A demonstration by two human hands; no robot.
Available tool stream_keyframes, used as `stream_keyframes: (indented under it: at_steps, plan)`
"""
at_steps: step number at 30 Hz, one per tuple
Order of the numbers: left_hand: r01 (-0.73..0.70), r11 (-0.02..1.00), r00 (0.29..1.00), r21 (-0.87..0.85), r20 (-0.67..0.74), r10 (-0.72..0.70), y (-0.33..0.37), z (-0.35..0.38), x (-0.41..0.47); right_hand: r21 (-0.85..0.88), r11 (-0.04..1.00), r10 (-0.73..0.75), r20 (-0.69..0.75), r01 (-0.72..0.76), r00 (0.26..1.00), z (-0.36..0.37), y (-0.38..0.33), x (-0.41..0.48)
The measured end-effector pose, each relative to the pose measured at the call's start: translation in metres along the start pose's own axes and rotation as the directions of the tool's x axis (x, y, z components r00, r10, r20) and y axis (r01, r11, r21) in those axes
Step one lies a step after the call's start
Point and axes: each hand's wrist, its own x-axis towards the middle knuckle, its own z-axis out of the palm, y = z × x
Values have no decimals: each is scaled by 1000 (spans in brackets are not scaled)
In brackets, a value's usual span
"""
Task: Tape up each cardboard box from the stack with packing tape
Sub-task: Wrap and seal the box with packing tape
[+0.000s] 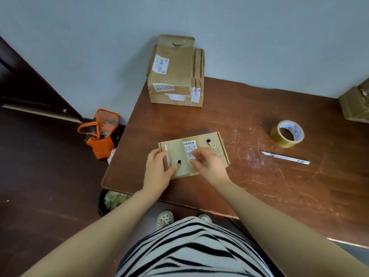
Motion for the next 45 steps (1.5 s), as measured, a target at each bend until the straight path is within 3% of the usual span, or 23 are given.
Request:
stream_keyframes:
  at_steps: [7, 16, 23, 28, 45]
  plan:
    - [175, 980, 984, -94, 45, -171, -10, 14, 13, -20, 988, 152, 183, -151, 971, 20, -6, 20]
    - [316, 877, 946, -362, 43, -323, -27, 38, 26, -208, 951, 259, 121, -230, 958, 29, -12, 33]
    - [312, 849, 947, -427, 68, -314, -29, 42, 28, -279, 928, 282, 97, -245, 955, 32, -17, 38]
    - [304, 855, 949, -420, 55, -311, -32, 44, 27, -199, 941, 301, 134, -272, 944, 28, -15, 40]
    - [269, 850, 959, -453, 41, -281, -21, 36, 21, -181, 952, 273, 125, -248, 954, 27, -14, 36]
